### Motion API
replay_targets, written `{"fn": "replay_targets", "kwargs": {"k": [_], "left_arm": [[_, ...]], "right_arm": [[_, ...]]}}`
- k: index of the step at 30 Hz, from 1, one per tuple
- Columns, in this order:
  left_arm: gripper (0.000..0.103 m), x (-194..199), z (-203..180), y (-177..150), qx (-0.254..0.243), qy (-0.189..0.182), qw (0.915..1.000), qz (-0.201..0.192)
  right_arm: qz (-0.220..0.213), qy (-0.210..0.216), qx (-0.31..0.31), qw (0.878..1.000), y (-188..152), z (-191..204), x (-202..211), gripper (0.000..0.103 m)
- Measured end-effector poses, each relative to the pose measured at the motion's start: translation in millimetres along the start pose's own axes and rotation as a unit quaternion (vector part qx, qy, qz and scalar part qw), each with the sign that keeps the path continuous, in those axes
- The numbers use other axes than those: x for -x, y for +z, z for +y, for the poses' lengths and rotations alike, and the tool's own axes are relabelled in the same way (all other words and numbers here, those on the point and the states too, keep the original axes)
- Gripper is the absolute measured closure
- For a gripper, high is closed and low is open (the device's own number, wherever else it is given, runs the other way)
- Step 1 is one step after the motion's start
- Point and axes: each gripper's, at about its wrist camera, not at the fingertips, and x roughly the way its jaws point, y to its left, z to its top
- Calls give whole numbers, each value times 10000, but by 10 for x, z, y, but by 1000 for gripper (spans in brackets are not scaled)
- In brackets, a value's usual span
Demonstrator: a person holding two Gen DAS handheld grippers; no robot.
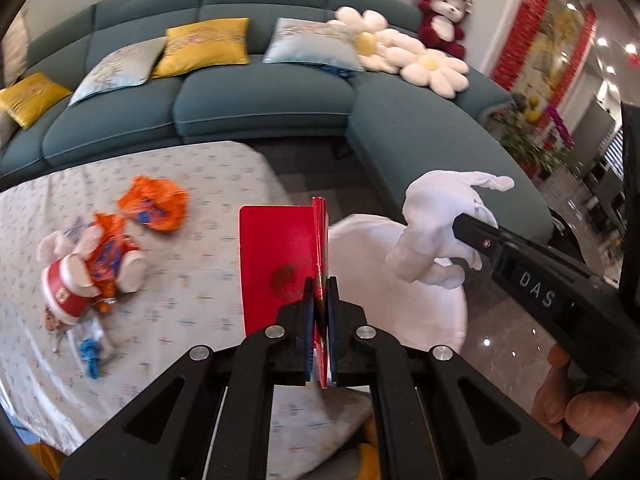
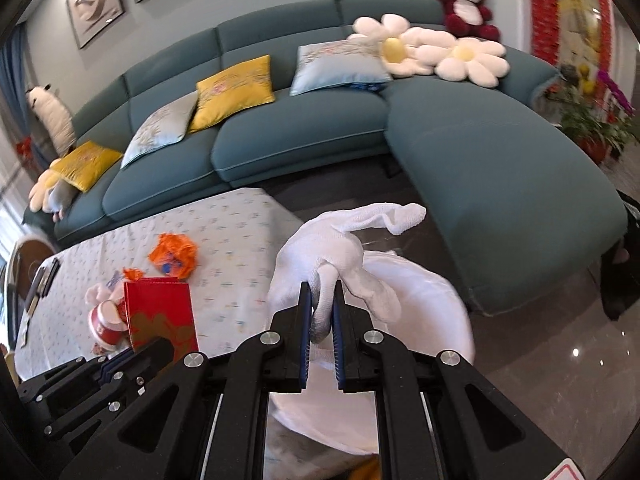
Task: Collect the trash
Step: 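Carry the red envelope and white glove over the bin with both tools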
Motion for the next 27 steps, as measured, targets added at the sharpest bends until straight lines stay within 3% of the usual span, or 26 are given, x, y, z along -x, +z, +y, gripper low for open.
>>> {"fn": "replay_targets", "kwargs": {"k": [8, 22, 25, 27], "left_arm": [[98, -182, -516, -29, -302, -262, 9991, 167], [93, -391, -832, -42, -619, -212, 9974, 299], [81, -415, -819, -45, -622, -151, 9975, 301], [57, -413, -813, -48, -632, -73, 9977, 253]], "right_arm": [[-13, -217, -317, 9993, -146, -503, 102, 94], [43, -165, -523, 9985, -249, -656, -2, 93], [45, -140, -539, 9984, -247, -670, -19, 93], [51, -131, -541, 9984, -246, -688, -25, 92]]}}
